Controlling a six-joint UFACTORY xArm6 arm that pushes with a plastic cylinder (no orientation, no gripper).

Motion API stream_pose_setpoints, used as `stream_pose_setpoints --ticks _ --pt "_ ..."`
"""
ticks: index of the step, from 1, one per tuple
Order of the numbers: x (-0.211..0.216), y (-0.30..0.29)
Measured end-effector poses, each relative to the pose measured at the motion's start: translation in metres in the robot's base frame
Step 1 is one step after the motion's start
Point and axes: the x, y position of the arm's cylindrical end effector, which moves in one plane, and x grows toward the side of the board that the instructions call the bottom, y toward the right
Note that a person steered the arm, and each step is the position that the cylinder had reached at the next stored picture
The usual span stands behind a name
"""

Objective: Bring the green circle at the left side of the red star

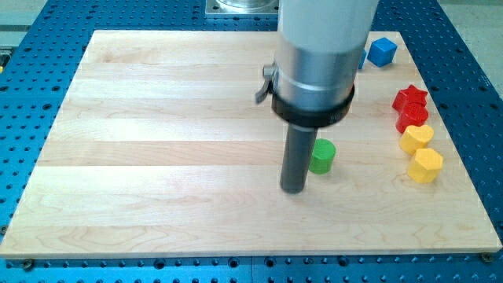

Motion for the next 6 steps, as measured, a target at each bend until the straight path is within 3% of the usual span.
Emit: stream_pose_setpoints --ticks 3,4,5,6 --pt "-0.072 0.064" --pt "-0.039 0.062" --pt "-0.1 0.088" --pt "-0.163 0.057"
